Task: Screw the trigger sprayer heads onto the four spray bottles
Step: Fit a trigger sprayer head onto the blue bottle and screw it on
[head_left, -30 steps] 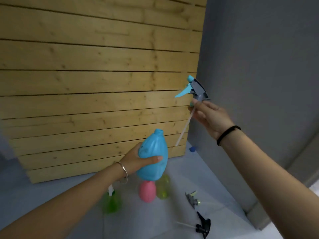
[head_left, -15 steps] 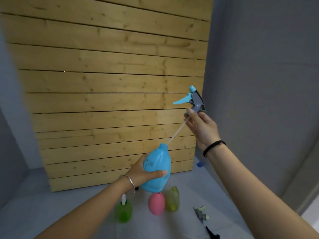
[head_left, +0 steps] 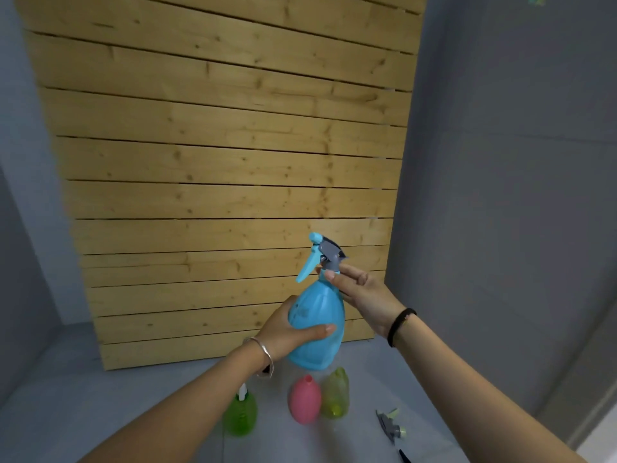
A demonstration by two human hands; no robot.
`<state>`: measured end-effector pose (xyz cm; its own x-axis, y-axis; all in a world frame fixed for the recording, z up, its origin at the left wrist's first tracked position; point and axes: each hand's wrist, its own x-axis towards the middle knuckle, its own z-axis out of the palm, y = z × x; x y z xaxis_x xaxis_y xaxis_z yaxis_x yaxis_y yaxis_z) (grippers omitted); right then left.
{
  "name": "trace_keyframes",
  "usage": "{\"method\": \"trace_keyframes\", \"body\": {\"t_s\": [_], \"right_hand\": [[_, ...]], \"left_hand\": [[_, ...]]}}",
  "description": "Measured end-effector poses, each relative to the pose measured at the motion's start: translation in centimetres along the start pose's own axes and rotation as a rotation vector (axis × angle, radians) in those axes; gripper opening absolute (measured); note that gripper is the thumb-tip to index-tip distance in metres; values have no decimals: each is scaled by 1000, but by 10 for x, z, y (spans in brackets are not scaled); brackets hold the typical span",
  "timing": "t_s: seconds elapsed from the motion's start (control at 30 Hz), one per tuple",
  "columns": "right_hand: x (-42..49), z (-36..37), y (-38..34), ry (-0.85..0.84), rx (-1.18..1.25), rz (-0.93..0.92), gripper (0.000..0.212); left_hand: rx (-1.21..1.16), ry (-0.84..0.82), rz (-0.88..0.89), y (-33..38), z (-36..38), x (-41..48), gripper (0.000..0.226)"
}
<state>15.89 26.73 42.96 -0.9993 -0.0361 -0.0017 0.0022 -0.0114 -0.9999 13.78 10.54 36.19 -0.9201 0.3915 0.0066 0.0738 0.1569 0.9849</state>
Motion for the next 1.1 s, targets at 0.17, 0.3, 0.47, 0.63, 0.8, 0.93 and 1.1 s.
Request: {"method": "trace_keyframes", "body": {"t_s": [0.17, 0.3, 0.47, 0.63, 0.8, 0.93, 1.1], "right_hand": [[5, 6, 1, 179, 142, -85, 35], [7, 13, 3, 190, 218, -138, 23], [7, 11, -2, 141, 154, -103, 29], [6, 9, -5, -63, 189, -90, 32], [8, 20, -5, 128, 269, -101, 38], [6, 20, -6, 37, 210, -100, 38], [8, 20, -5, 27, 202, -99, 33]], "left_hand": [[-69, 36, -1, 9, 6, 2, 77], [-98, 19, 17, 14, 5, 3, 78], [-103, -25, 18, 14, 7, 1, 81], [-171, 26, 42, 20, 6, 4, 85], [-189, 92, 75, 16, 8, 5, 74], [-175, 101, 94, 17, 5, 7, 75], [-161, 111, 104, 17, 5, 6, 73]]}}
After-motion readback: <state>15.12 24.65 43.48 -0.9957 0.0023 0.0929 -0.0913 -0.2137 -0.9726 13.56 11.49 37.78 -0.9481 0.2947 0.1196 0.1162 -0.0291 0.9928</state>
